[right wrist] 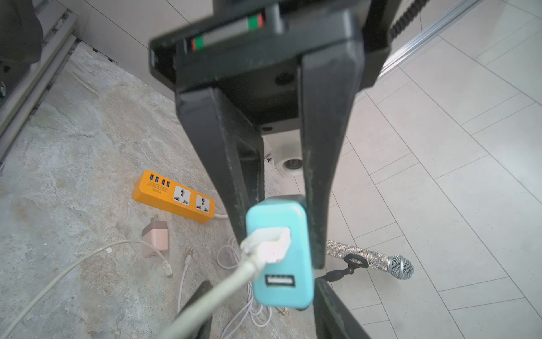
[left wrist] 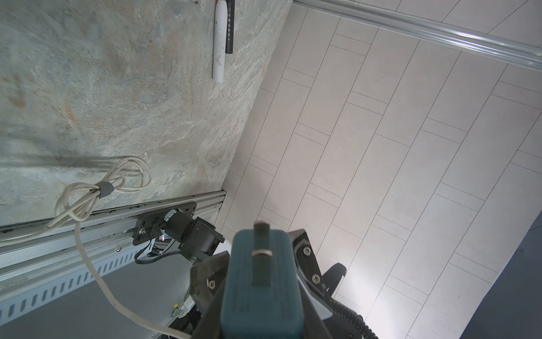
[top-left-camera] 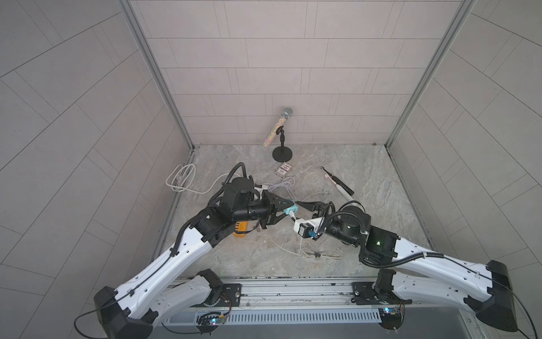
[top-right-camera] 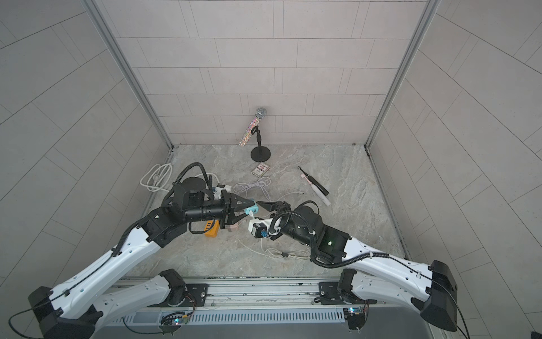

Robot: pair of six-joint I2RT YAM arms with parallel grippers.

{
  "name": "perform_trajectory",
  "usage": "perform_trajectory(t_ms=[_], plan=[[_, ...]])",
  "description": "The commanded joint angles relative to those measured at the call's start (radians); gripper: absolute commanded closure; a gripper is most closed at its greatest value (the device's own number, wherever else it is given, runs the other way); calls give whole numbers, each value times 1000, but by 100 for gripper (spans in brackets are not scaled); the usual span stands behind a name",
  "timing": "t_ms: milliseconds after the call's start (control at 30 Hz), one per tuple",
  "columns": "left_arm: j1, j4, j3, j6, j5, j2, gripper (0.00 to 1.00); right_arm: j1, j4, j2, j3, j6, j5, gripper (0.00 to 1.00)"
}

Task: Charge the electric toothbrush
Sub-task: Adjust the plug.

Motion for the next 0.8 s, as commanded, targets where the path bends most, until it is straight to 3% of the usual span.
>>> perform_trajectory(t_ms=[0,167,267,500,767], plan=[[7,38,-1,-30,-17,-36,99,36,-67,-79,22,-8,-17,42],[10,80,-9,-49,-28,-30,99,40,-161,-134,14,110,23,37],[11,93,-2,-18,-33,-20,99,34,-106,-171,-5,239,116,29],[14,198,-18,88,33,30,99,4,-260,-196,128,754,105,21],[14,294,-155,-26,-83,-37,98,8,-264,-106,194,1319,122,16]])
